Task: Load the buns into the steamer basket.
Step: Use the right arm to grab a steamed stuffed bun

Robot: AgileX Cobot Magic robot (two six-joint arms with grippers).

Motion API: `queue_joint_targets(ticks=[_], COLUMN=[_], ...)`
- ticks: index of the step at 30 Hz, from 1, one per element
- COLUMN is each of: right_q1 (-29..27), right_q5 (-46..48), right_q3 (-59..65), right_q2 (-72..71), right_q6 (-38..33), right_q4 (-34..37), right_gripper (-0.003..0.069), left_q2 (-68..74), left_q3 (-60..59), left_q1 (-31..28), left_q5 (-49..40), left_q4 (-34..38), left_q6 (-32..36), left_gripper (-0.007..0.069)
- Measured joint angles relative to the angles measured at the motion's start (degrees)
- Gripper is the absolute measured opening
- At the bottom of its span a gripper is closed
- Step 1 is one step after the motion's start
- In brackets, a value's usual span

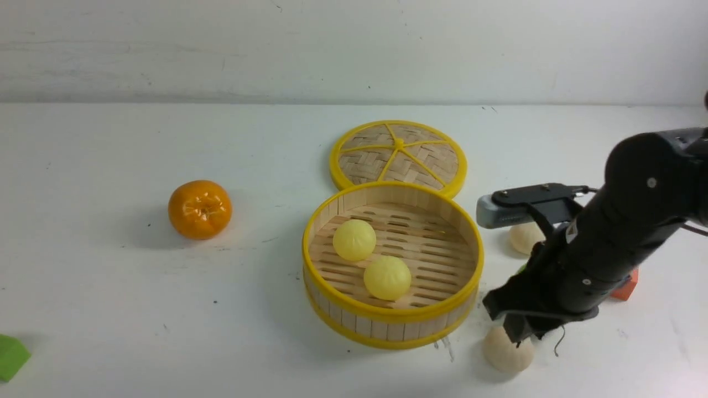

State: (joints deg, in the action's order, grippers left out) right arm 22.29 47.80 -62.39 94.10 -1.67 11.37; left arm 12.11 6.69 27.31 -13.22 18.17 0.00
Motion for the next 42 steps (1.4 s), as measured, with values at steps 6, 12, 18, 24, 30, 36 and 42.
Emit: queue_joint_targets(ticks=[6,12,18,24,30,36,42], right_q1=[0.0,0.0,0.0,0.0,0.0,0.0,0.0], right_q5=[-3.1,-5.6,-6.3,-6.3,-6.3,-6.3,-6.3], right_q3=[-0.2,-0.2,-0.2,-0.3,-0.3,-0.3,-0.3], right_q2=[2.5,4.4,5.5,5.7,5.9,5.9,5.9], right_q6=[0.4,0.6,0.6,0.8,0.9,1.0,1.0], right_q4=[0.3,0.0,-0.2,-0.2,-0.2,-0.2,-0.2], right_gripper=[0.0297,0.0279,0.0242,0.0235,0.0176,0.0045,-0.0017], left_q2=[0.0,0.0,0.0,0.0,0.0,0.0,0.0], left_q3=[0.0,0.0,0.0,0.0,0.0,0.0,0.0], left_q1=[0.0,0.0,0.0,0.0,0.0,0.0,0.0], left_q5=[0.0,0.0,0.0,-0.1,-0.1,-0.1,-0.1], left_q4=[0.0,0.0,0.0,0.0,0.0,0.0,0.0], left_q6=[0.0,0.0,0.0,0.0,0.0,0.0,0.0], left_gripper=[-0.0004,-0.0004,-0.0001,0.0004,0.0007,0.0007,0.0007])
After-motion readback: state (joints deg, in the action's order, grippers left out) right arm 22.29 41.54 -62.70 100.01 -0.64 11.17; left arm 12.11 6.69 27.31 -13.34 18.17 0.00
